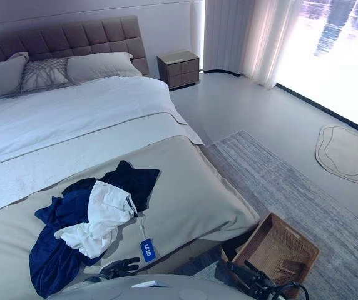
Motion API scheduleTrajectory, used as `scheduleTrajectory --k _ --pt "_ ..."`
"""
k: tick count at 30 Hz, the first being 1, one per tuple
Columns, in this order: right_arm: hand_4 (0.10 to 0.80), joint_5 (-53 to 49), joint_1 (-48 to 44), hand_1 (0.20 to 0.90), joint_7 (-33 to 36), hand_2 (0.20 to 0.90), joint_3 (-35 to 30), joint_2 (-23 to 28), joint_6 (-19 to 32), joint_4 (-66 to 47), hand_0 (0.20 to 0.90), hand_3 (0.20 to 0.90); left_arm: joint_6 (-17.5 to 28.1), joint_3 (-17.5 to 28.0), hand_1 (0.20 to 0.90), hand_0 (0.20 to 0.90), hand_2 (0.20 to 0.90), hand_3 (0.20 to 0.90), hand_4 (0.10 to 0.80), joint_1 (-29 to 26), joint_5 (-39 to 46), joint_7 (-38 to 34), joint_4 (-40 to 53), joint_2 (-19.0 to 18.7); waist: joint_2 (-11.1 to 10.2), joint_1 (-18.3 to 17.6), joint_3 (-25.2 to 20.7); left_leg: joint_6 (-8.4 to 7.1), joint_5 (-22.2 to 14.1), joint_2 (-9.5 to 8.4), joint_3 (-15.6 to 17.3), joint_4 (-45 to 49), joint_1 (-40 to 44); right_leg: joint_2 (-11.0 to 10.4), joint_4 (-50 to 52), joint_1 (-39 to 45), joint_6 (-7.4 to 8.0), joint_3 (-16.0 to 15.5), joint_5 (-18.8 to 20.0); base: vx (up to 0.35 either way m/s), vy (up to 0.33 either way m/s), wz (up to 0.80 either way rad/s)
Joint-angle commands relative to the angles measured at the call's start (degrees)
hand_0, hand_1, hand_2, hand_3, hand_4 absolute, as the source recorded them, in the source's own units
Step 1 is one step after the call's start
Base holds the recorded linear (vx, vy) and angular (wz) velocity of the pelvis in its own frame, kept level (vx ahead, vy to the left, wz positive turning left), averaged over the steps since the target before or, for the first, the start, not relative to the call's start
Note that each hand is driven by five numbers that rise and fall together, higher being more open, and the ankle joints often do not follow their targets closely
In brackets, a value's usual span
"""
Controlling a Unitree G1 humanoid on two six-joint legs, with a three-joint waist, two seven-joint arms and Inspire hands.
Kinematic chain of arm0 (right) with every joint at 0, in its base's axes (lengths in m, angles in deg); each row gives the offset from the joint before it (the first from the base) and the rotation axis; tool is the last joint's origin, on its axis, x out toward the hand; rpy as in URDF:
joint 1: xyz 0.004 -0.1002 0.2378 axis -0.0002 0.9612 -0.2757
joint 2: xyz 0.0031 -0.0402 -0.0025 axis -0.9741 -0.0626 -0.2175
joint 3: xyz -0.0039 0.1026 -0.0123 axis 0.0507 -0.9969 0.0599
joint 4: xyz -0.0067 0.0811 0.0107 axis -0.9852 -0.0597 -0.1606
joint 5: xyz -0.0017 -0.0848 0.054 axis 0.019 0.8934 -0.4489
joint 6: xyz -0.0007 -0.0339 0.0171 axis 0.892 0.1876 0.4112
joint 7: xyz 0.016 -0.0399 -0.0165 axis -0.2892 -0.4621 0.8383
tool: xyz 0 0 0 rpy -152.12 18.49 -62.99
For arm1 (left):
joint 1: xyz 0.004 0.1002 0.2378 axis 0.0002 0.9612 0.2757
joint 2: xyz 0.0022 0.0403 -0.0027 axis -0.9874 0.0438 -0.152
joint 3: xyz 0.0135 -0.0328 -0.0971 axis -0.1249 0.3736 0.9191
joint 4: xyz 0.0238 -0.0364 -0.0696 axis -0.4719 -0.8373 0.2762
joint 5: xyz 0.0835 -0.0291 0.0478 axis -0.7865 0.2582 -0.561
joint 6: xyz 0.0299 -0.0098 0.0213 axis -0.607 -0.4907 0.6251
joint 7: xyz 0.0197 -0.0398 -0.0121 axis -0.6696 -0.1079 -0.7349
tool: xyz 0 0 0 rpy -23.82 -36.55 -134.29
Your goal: Pick up the clothes from the bed and place them into the basket
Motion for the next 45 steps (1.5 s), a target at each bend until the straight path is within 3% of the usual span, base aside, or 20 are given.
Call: scheduleTrajectory --k 1,2,4,7,8,10,13,18,23,31,33,39,45 --pt "0.8 6.4 -8.0 0.9 -0.9 0.9 2.7 -1.4 9.0 -12.1 0.9 0.9 2.8 -0.2 0.9 0.9 0.9 0.9 0.8 -2.2 2.3 -0.9 -1.1 0.9 -0.1 1.8 4.5 4.71 -7.2 -6.75 -1.5 0.7 2.9 1.7 6.3 0.4 -1.98 -2.4 -5.7 -0.03 0.104 0.09" --pt "0.8 9.8 -8.7 0.9 -2.6 0.9 4.9 -1.0 8.0 -15.0 0.9 0.9 2.5 -0.5 0.9 0.9 0.9 0.9 0.8 -2.2 2.6 -0.9 -0.5 1.0 -0.3 2.4 4.7 4.88 -7.2 -7.0 -2.2 0.9 2.4 1.5 6.4 0.1 -2.05 -2.8 -5.8 -0.03 0.111 0.2" --pt "0.8 19.2 -10.5 0.9 -1.8 0.9 9.2 0.4 12.0 -19.5 0.9 0.9 2.0 -1.3 0.9 0.9 0.9 0.9 0.8 -2.1 2.6 -0.8 0.5 0.7 -0.8 3.8 5.4 5.23 -7.1 -7.55 -3.6 1.4 1.4 1.2 6.8 -0.2 -2.24 -3.6 -6.0 -0.023 0.103 0.31" --pt "0.8 39.4 -14.8 0.9 6.6 0.9 16.9 4.9 15.8 -25.8 0.9 0.9 1.5 -2.6 0.9 0.9 0.9 0.9 0.8 -2.0 2.3 -1.1 2.2 0.0 -1.7 6.8 7.0 5.69 -7.2 -8.33 -6.0 3.2 -0.9 0.4 8.3 -1.5 -2.46 -5.2 -6.4 -0.047 0.084 0.4" --pt "0.8 41.3 -15.8 0.9 8.2 0.9 17.9 5.9 15.6 -26.8 0.9 0.9 1.4 -2.8 0.9 0.9 0.9 0.9 0.8 -2.1 2.3 -1.1 2.5 -0.2 -1.8 7.2 7.1 5.8 -7.1 -8.47 -6.4 3.7 -1.6 0.2 8.6 -2.0 -2.49 -5.5 -6.3 -0.056 0.069 0.46" --pt "0.8 49.5 -21.3 0.9 11.6 0.9 21.6 9.6 13.8 -29.2 0.9 0.9 1.3 -3.9 0.9 0.9 0.9 0.9 0.8 -2.8 2.5 -1.4 3.7 -1.0 -2.4 9.4 8.9 6.19 -7.4 -8.9 -7.9 5.9 -4.0 -0.4 10.5 -3.5 -2.58 -6.4 -6.6 -0.132 0.043 0.57" --pt "0.8 53.9 -34.4 0.9 17.1 0.9 26.6 13.2 8.0 -30.2 0.9 0.9 1.7 -5.6 0.9 0.9 0.9 0.9 0.8 -5.3 2.4 -1.8 5.5 -3.2 -3.2 13.4 13.3 6.9 -6.8 -9.57 -10.9 8.7 -8.8 -1.6 15.2 -7.4 -2.32 -8.4 -6.5 -0.239 -0.006 0.64" --pt "0.8 63.6 -46.6 0.9 23.8 0.9 31.0 12.7 4.1 -28.5 0.9 0.9 1.9 -6.2 0.9 0.9 0.9 0.9 0.8 -7.9 5.3 -2.8 5.9 -5.5 -3.1 18.0 17.1 7.07 -5.1 -10.98 -15.1 9.0 -13.3 -3.9 19.3 -9.9 -1.48 -11.1 -4.6 -0.113 0.012 0.55" --pt "0.8 69.3 -52.9 0.9 26.0 0.9 33.8 12.7 2.6 -26.2 0.9 0.9 2.5 -5.7 0.9 0.9 0.9 0.9 0.8 -8.9 6.7 -3.1 6.3 -6.4 -2.9 21.4 18.2 6.83 -3.8 -11.57 -17.9 8.3 -16.3 -5.4 19.9 -11.1 -1.2 -13.5 -4.7 -0.047 0.015 0.5" --pt "0.8 74.1 -63.5 0.9 28.4 0.9 37.5 12.8 -0.1 -22.4 0.9 0.9 6.9 -4.3 0.9 0.9 0.9 0.9 0.8 -8.2 9.3 -1.2 6.0 -7.1 -2.5 27.5 21.6 5.58 -3.6 -11.47 -21.4 9.0 -21.1 -6.9 23.1 -13.2 -1.63 -17.3 -8.7 0.015 0.02 0.37" --pt "0.8 74.3 -64.9 0.9 27.5 0.9 38.0 12.8 -1.4 -21.7 0.9 0.9 7.7 -4.0 0.9 0.9 0.9 0.9 0.8 -8.2 10.4 -0.5 6.3 -7.2 -2.4 28.3 22.3 5.45 -3.3 -11.53 -21.6 9.3 -22.1 -7.4 23.8 -13.7 -1.64 -18.1 -8.7 0.005 0.052 0.26" --pt "0.8 74.8 -71.0 0.9 15.4 0.9 40.1 12.1 -10.5 -10.4 0.9 0.9 9.8 -3.4 0.9 0.9 0.9 0.9 0.8 -8.7 13.0 0.3 9.5 -8.1 -2.2 31.9 26.2 5.75 -3.4 -11.87 -21.1 14.0 -27.7 -10.6 29.9 -17.6 -1.05 -21.5 -7.6 0.001 0.044 0.17" --pt "0.8 71.7 -76.4 0.9 12.7 0.9 39.5 10.8 -14.1 -3.9 0.9 0.9 11.7 -1.9 0.9 0.9 0.9 0.9 0.8 -9.1 14.3 1.0 12.4 -9.7 -1.6 34.2 28.9 6.35 -5.0 -13.18 -20.2 21.4 -33.8 -11.8 37.3 -22.4 -0.44 -23.0 -7.8 -0.007 0.005 0.01"
